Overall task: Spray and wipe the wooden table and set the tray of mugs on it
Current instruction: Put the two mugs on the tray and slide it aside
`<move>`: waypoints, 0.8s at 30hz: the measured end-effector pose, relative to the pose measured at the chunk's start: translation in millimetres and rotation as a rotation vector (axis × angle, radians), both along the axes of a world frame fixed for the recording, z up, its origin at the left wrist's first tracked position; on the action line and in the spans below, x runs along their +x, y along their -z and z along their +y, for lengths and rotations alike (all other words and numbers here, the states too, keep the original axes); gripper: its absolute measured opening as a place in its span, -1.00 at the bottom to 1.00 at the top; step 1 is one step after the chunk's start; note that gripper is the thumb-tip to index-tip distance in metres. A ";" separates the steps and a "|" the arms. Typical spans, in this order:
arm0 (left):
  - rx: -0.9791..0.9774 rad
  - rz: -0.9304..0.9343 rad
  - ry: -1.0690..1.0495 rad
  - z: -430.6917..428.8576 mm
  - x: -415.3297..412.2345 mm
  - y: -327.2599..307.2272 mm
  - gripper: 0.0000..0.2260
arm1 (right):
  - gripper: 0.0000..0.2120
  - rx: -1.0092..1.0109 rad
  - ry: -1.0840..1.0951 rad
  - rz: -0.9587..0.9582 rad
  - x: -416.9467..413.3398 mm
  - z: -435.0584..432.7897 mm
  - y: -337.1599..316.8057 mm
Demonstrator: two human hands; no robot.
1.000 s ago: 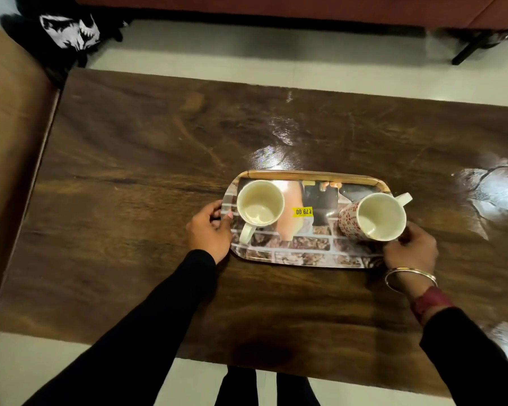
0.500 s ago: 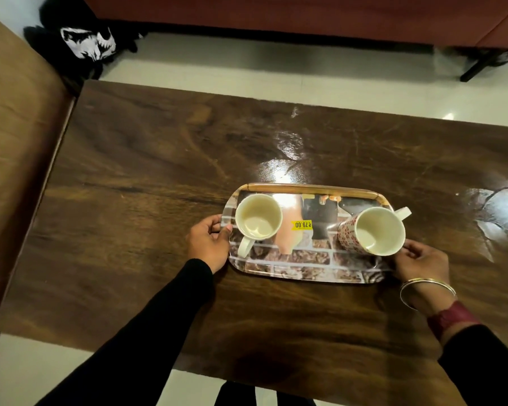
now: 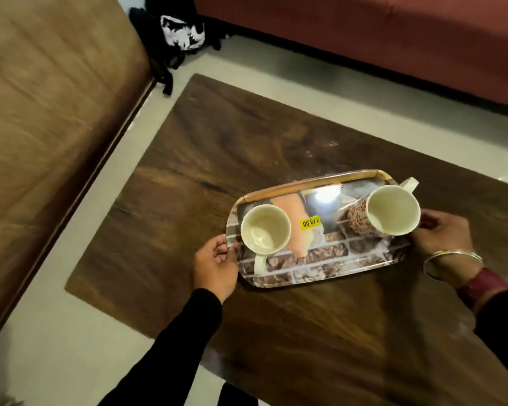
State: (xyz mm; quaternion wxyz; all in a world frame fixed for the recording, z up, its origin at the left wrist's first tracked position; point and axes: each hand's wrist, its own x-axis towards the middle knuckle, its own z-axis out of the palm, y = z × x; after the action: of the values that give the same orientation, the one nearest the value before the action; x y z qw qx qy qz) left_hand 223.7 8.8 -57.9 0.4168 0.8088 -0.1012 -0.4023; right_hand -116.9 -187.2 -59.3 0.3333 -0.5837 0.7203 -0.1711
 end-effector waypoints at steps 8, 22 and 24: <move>-0.040 0.055 -0.203 39.1 88.7 -10.4 -0.80 | -0.76 0.001 -0.312 -0.089 169.3 -59.4 -21.5; -0.044 0.058 -0.445 24.0 157.1 22.4 -0.66 | -0.62 -0.025 -0.646 0.037 370.2 -144.1 -12.7; -0.047 0.056 -0.480 14.3 163.2 26.4 -0.64 | -0.61 -0.064 -0.701 0.035 392.7 -157.3 -7.9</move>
State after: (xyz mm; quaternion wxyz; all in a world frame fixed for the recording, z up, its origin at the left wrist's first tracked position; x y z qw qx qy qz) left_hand 386.8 23.1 -84.3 0.5220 0.7881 0.0964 -0.3115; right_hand 275.7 -344.5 -51.5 0.3410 -0.8085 0.4761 -0.0586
